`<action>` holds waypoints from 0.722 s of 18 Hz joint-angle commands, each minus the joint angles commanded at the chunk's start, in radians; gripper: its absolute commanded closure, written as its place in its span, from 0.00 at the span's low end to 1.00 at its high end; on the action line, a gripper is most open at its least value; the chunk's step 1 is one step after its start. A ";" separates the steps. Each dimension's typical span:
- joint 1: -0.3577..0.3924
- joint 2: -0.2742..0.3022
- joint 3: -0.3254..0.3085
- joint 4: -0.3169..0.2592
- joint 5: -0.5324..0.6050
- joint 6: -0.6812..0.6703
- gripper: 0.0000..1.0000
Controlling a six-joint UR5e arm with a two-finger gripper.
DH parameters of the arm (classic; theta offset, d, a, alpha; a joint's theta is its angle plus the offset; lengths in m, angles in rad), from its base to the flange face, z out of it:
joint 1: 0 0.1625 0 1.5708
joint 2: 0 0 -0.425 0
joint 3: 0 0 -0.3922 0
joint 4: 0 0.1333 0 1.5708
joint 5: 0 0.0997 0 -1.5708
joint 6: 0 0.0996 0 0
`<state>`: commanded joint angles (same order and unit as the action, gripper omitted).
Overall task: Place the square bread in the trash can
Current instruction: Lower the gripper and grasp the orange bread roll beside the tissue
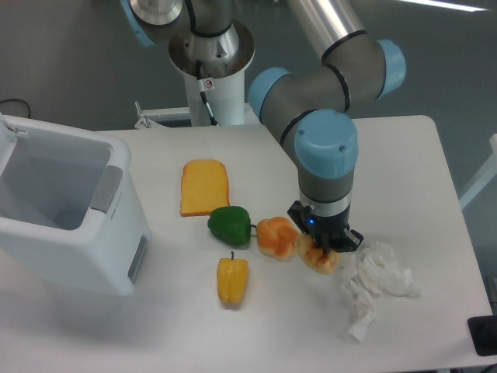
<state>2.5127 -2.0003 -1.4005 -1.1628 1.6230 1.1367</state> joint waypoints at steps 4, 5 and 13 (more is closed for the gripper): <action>-0.008 0.052 0.008 -0.008 -0.024 -0.015 1.00; -0.015 0.075 0.008 -0.023 -0.043 -0.035 1.00; -0.116 0.267 -0.002 -0.041 -0.211 -0.245 1.00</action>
<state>2.3962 -1.7336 -1.4021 -1.2042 1.4115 0.8917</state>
